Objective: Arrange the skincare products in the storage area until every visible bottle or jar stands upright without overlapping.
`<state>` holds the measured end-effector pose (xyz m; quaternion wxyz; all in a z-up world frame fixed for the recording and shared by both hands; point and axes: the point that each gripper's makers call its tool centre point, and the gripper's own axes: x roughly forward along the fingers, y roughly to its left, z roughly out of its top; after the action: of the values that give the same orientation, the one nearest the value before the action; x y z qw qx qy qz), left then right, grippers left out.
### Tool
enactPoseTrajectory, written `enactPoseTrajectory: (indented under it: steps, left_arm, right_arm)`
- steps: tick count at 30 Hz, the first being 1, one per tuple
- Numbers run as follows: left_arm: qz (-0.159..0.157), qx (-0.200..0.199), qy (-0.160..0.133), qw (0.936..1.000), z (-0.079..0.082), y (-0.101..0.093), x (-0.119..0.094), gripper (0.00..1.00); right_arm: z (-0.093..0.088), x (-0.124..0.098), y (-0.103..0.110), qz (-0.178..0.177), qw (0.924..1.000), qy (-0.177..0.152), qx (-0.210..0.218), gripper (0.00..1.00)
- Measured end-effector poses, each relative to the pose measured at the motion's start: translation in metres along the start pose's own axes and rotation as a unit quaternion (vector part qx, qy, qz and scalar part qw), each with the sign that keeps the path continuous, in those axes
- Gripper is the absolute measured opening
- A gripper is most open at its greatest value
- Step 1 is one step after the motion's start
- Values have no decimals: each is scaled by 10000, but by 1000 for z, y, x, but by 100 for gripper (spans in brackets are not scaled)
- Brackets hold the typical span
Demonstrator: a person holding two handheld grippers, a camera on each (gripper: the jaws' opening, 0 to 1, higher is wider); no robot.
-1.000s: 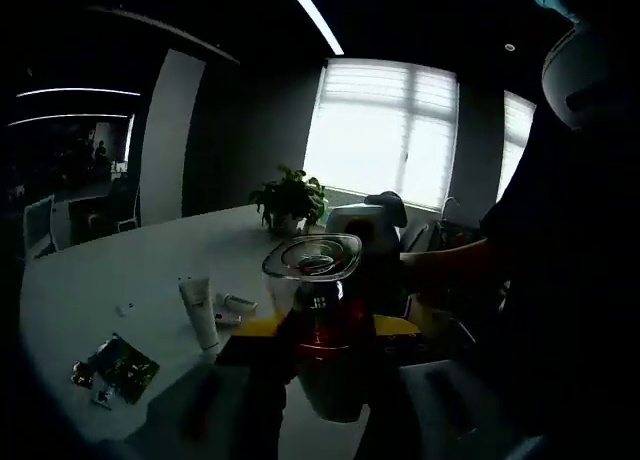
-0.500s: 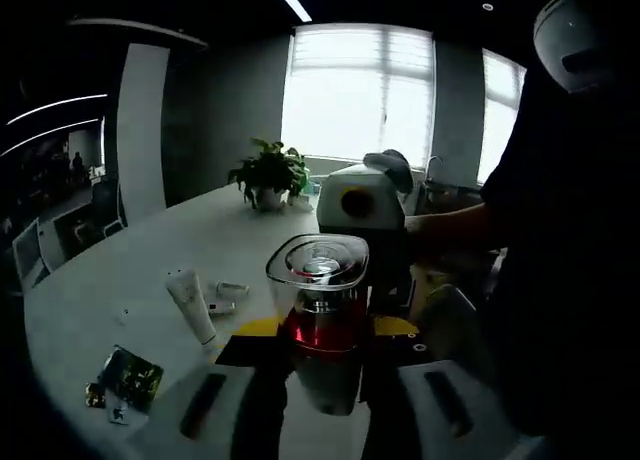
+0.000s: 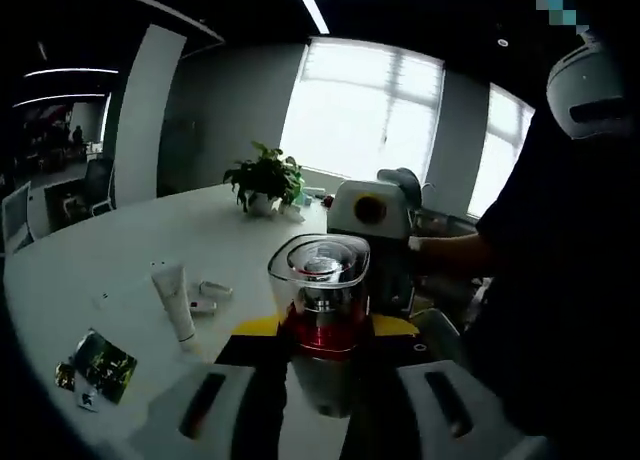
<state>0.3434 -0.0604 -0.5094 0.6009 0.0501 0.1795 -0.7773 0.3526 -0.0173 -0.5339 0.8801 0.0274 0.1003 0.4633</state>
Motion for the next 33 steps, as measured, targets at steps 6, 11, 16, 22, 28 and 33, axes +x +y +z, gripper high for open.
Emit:
enactPoseTrajectory:
  steps: [6, 11, 16, 22, 28, 33]
  left_arm:
    - [-55, 173, 90, 9998, -5, -1, 2, 26]
    - [-93, 200, -110, 9997, -1, -6, 5, 27]
    - [-107, -179, -720, 9972, 12, -5, 3, 35]
    - [210, -291, -678, 9971, -3, 7, -2, 38]
    - [1049, -603, -901, 9886, -30, 25, -12, 57]
    - [1776, -942, -948, 9750, -58, 45, -27, 76]
  right_arm:
    - [-3, -1, -1, -66, 9999, -138, 11, 21]
    - [0, -5, -2, -44, 9991, -397, 108, 20]
    - [-2, -7, -8, -102, 9976, -627, 262, 20]
    - [-13, -15, -19, -236, 9964, -682, 439, 20]
    - [-33, -22, -39, -535, 9957, -570, 507, 20]
    - [-48, -28, -55, -696, 9934, -633, 648, 20]
